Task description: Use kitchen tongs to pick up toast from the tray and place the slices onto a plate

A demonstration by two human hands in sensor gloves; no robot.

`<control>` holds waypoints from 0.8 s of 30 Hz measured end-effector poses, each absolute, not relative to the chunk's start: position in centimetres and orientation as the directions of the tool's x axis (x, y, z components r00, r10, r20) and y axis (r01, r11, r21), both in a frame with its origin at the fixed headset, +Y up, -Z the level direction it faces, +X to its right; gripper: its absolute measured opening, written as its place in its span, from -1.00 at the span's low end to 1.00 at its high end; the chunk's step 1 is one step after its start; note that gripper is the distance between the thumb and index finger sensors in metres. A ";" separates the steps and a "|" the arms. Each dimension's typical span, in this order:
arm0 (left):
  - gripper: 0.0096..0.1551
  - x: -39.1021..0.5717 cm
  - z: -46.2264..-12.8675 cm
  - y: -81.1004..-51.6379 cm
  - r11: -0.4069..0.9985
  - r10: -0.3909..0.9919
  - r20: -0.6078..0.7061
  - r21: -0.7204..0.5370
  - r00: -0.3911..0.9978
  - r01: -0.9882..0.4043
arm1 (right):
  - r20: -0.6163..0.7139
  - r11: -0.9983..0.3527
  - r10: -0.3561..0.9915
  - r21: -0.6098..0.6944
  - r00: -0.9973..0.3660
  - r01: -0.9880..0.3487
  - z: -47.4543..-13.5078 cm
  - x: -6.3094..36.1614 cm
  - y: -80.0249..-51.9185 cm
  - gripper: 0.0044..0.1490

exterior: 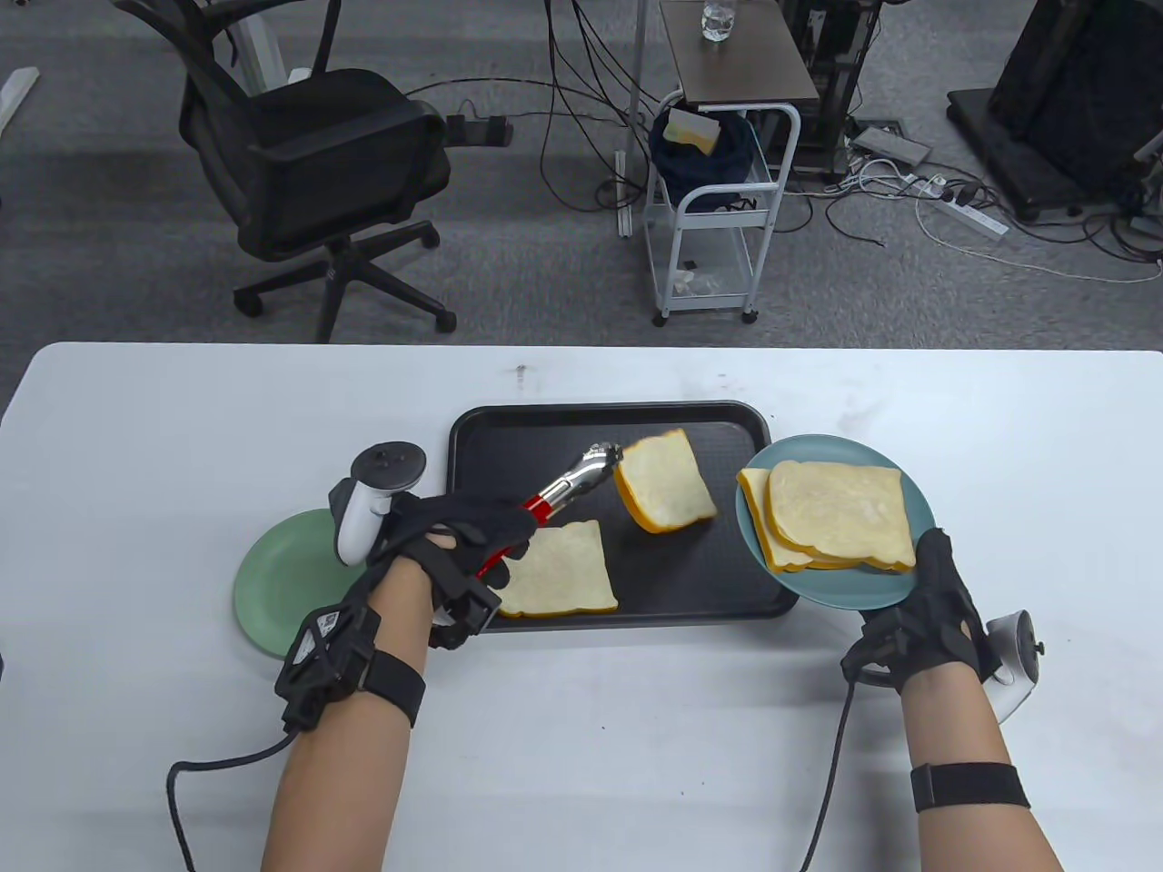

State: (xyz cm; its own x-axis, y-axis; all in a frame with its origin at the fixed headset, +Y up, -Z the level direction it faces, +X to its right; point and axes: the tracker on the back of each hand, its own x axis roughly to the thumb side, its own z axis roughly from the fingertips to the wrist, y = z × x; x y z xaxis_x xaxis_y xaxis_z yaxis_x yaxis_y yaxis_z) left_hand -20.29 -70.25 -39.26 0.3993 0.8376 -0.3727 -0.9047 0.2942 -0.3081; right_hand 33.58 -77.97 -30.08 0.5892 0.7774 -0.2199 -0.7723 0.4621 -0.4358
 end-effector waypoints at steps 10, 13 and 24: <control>-0.25 -19.9 -38.9 -59.4 0.196 0.953 -0.173 -0.280 0.250 -0.940 | -0.216 0.458 0.783 -0.435 0.584 -0.775 -30.1 33.6 -78.1 -0.34; -0.26 -17.6 -38.3 -57.9 0.165 0.971 -0.111 -0.339 0.214 -0.926 | -0.216 0.455 0.784 -0.436 0.582 -0.776 -30.1 33.6 -78.1 -0.34; -0.25 -8.7 -36.4 -65.0 0.055 0.973 -0.157 -0.548 0.167 -0.835 | -0.214 0.461 0.781 -0.438 0.587 -0.772 -30.1 33.7 -78.2 -0.34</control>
